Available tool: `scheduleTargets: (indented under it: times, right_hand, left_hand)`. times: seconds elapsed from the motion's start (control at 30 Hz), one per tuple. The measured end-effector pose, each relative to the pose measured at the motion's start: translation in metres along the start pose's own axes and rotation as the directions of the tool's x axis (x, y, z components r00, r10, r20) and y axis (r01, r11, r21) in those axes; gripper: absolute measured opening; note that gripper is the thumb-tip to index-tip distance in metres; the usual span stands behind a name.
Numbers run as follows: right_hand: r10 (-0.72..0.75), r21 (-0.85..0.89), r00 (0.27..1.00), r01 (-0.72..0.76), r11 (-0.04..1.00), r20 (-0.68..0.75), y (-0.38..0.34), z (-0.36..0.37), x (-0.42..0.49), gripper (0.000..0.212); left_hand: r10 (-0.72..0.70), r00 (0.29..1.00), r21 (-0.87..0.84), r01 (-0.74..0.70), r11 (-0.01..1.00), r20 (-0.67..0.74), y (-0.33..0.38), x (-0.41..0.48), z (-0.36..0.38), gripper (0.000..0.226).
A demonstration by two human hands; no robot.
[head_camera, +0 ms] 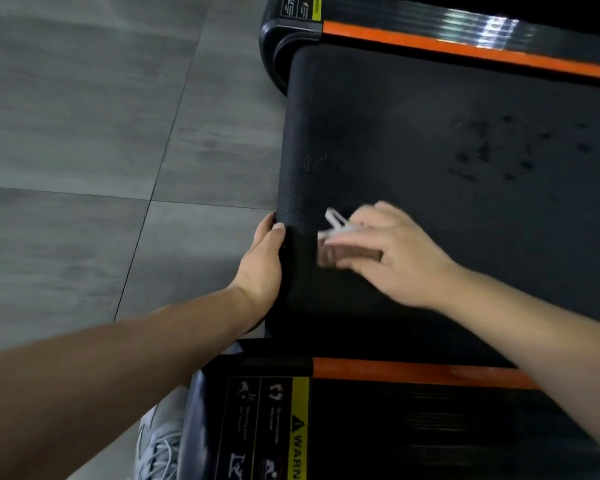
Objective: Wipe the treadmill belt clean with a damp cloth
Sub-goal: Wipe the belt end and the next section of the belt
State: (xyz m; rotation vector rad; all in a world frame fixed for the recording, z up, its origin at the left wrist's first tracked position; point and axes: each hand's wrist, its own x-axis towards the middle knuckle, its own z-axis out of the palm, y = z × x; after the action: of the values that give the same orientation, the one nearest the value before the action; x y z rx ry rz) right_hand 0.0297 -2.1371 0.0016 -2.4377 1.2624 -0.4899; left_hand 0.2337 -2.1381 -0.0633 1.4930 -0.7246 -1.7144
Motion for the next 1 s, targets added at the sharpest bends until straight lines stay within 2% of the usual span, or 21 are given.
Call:
scheduleTargets:
  times: [0.03,0.1,0.13,0.17,0.23,0.3,0.33,0.37,0.43,0.47,0.5,0.57,0.63,0.7,0.8,0.87,0.9,1.0]
  right_hand:
    - [0.057,-0.033,0.995,-0.060,0.998,-0.086,0.012,-0.001,0.009,0.029]
    - [0.222,0.009,0.952,-0.225,0.974,-0.209,0.019,0.003,0.020,0.027]
    - [0.223,0.039,0.951,-0.219,0.975,-0.215,0.012,0.009,0.015,0.028]
    - [0.159,0.053,0.970,-0.151,0.987,-0.185,0.000,0.015,0.006,0.030]
    - [0.010,0.117,1.000,-0.007,0.993,-0.029,-0.026,0.020,-0.021,0.035]
    - [-0.051,0.107,0.997,0.044,0.993,0.055,-0.024,0.012,-0.027,0.034]
    - [-0.048,0.063,0.998,0.047,0.997,0.028,-0.015,0.009,-0.021,0.034]
    - [0.001,0.015,0.998,0.000,1.000,-0.057,0.000,0.007,-0.010,0.033]
    - [0.193,-0.020,0.951,-0.204,0.979,-0.241,0.027,0.002,0.012,0.031]
    - [0.255,-0.023,0.927,-0.272,0.962,-0.277,0.032,0.004,0.015,0.030]
    - [0.265,-0.023,0.924,-0.282,0.959,-0.275,0.029,0.007,0.013,0.030]
    - [0.166,-0.012,0.967,-0.172,0.985,-0.195,0.009,0.013,-0.004,0.032]
    - [0.089,0.003,0.988,-0.090,0.996,-0.122,0.004,0.010,-0.016,0.033]
    - [0.095,-0.076,0.983,-0.108,0.991,-0.155,0.029,-0.004,0.005,0.034]
    - [0.315,-0.101,0.893,-0.363,0.926,-0.322,0.090,-0.027,0.058,0.032]
    - [0.381,-0.082,0.859,-0.431,0.899,-0.342,0.100,-0.024,0.070,0.032]
    - [0.354,-0.085,0.877,-0.400,0.912,-0.325,0.090,-0.019,0.062,0.033]
    - [0.150,-0.014,0.972,-0.155,0.988,-0.180,0.055,-0.010,0.016,0.031]
  left_hand:
    - [0.003,1.000,0.012,-0.003,1.000,0.004,0.000,0.001,-0.001,0.046]
    - [0.015,1.000,0.035,-0.016,0.999,0.012,0.000,-0.001,-0.001,0.050]
    - [0.022,1.000,0.049,-0.022,0.999,0.002,0.000,-0.002,-0.001,0.054]
    - [0.029,1.000,0.046,-0.028,0.999,-0.011,-0.002,0.000,0.000,0.052]
    - [0.051,0.999,0.057,-0.050,0.997,-0.013,-0.004,0.001,0.001,0.037]
    - [0.065,0.998,0.066,-0.065,0.996,0.002,-0.004,-0.002,0.003,0.029]
    - [0.068,0.998,0.078,-0.068,0.995,0.007,-0.001,-0.004,0.004,0.029]
    - [0.077,0.997,0.097,-0.077,0.992,0.012,0.001,-0.006,0.004,0.031]
    - [0.079,0.997,0.138,-0.081,0.987,0.021,0.006,-0.011,0.006,0.036]
    - [0.082,0.996,0.160,-0.084,0.984,0.020,0.007,-0.011,0.006,0.039]
    - [0.075,0.997,0.186,-0.076,0.980,0.014,0.008,-0.011,0.007,0.043]
    - [0.110,0.994,0.293,-0.104,0.951,-0.005,0.013,-0.006,0.009,0.042]
    - [0.195,0.981,0.415,-0.175,0.893,-0.007,0.022,0.000,0.013,0.044]
    - [0.263,0.964,0.502,-0.247,0.829,0.041,0.037,0.006,0.019,0.063]
    - [0.315,0.943,0.659,-0.307,0.687,0.111,0.059,0.021,0.028,0.066]
    - [0.339,0.927,0.753,-0.336,0.566,0.159,0.071,0.033,0.037,0.066]
    - [0.333,0.926,0.791,-0.336,0.512,0.177,0.076,0.038,0.042,0.065]
    - [0.324,0.922,0.844,-0.339,0.416,0.210,0.094,0.057,0.055,0.066]
